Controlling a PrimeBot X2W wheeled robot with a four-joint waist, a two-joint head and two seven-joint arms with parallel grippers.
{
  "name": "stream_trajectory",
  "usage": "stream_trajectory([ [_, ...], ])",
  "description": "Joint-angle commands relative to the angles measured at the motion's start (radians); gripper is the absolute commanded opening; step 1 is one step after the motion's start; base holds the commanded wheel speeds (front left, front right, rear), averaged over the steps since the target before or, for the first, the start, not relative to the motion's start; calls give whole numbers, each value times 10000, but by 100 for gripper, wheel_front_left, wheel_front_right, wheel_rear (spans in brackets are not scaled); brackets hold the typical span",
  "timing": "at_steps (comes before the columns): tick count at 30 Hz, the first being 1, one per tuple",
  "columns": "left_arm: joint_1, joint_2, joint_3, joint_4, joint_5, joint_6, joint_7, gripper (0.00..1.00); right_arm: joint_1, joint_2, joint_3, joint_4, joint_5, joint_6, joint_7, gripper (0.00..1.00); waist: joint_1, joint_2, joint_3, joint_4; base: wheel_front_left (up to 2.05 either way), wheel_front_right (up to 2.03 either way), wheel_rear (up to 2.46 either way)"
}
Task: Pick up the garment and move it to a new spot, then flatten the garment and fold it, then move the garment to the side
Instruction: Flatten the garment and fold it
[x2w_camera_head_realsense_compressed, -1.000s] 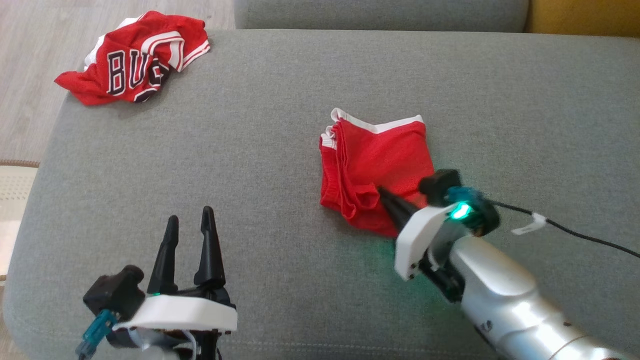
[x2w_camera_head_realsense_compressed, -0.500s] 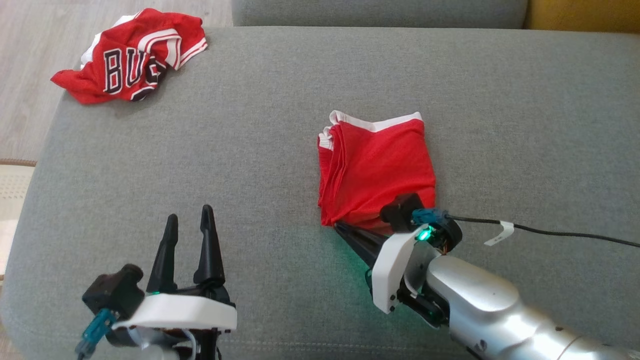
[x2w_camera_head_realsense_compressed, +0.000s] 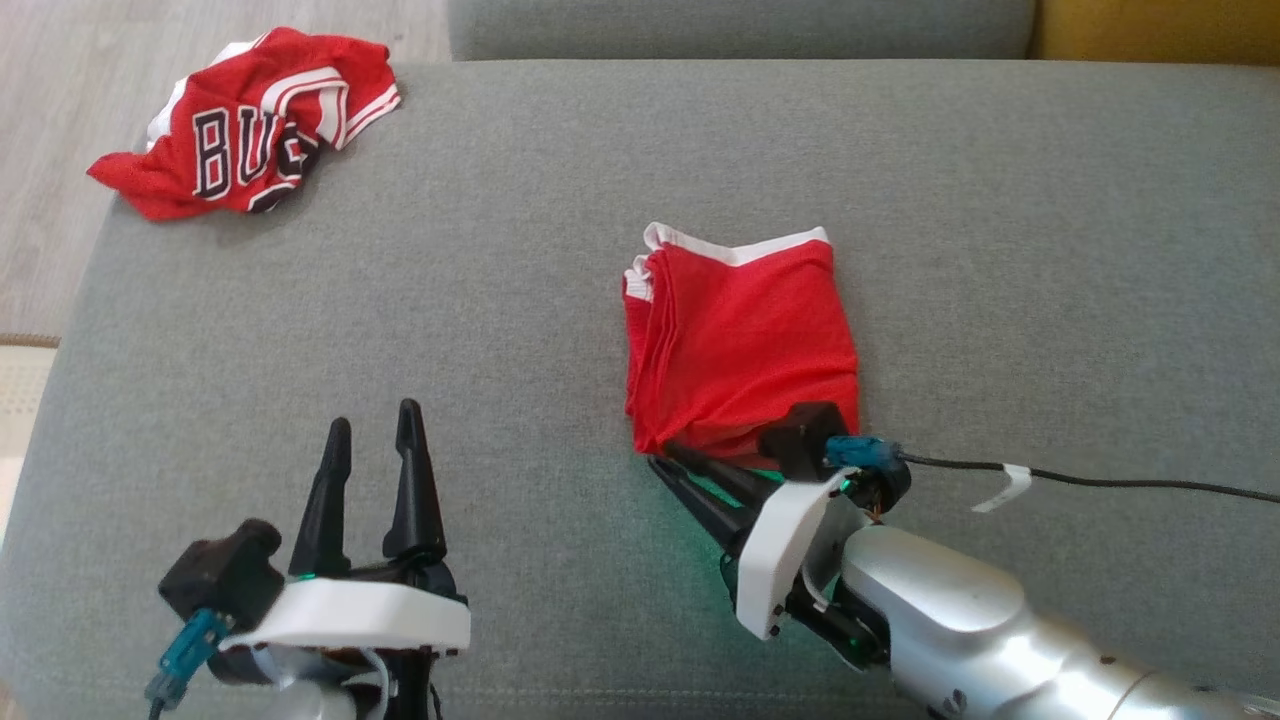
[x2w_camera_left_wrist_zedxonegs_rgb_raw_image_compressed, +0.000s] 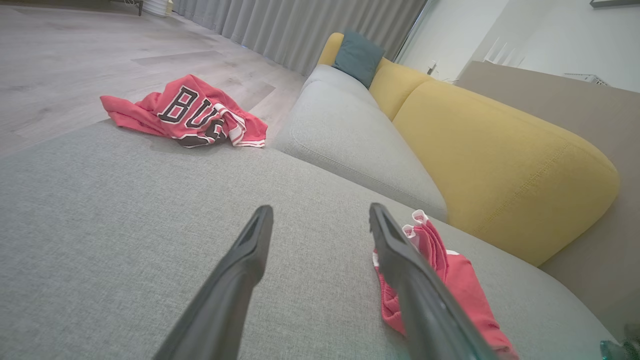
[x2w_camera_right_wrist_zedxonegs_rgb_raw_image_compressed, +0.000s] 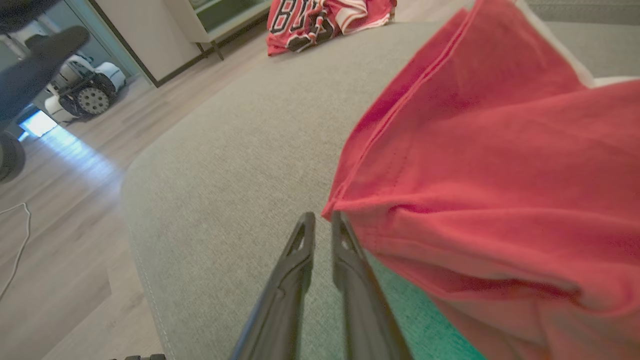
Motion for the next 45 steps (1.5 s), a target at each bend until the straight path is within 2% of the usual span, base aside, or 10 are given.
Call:
stream_trajectory([
  [1, -244, -28, 333, -355, -29, 71, -122, 100, -41, -4, -100, -343, 142, 65, -329, 42, 0, 0, -54, -63, 0, 0, 0],
  [3, -201, -28, 357, -370, -30, 86, -122, 100, 74, -105, -262, -514, 223, 65, -548, 82, 0, 0, -102, -129, 0, 0, 0],
  [5, -165, -28, 392, -388, -31, 105, -122, 100, 194, -220, -586, -680, 258, 65, -733, 100, 0, 0, -152, -215, 0, 0, 0],
  [11, -136, -28, 548, -383, 65, 148, -122, 100, 504, -552, -2371, -1033, -291, 65, -962, 100, 0, 0, -305, -560, 0, 0, 0],
  [15, -110, -28, 677, -339, 358, 168, -122, 100, 933, -589, -4628, -1467, -1550, 65, -972, 100, 0, 0, -412, -760, 0, 0, 0],
  [21, 139, -28, 755, -248, 409, 219, -122, 100, 2415, 29, -7965, -2420, -3914, 65, -975, 100, 0, 0, -656, -900, 0, 0, 0],
  [26, 394, -28, 797, -168, 515, 222, -122, 100, 3734, 765, -9758, -3333, -5396, 65, -976, 100, 0, 0, -864, -932, 0, 0, 0],
  [31, 648, -28, 904, -128, 621, 151, -122, 100, 4534, 1062, -10489, -3899, -6148, 65, -876, 100, 0, 0, -1052, -979, 0, 0, 0],
  [35, 896, -28, 958, -66, 842, 71, -122, 100, 5027, 1149, -10670, -4353, -6506, 65, -583, 100, 0, 0, -1164, -1049, 0, 0, 0],
  [45, 1091, -28, 910, -86, 1060, 16, -122, 100, 5455, 1166, -10629, -4900, -6387, 65, -214, 100, 0, 0, -1263, -1098, 0, 0, 0],
])
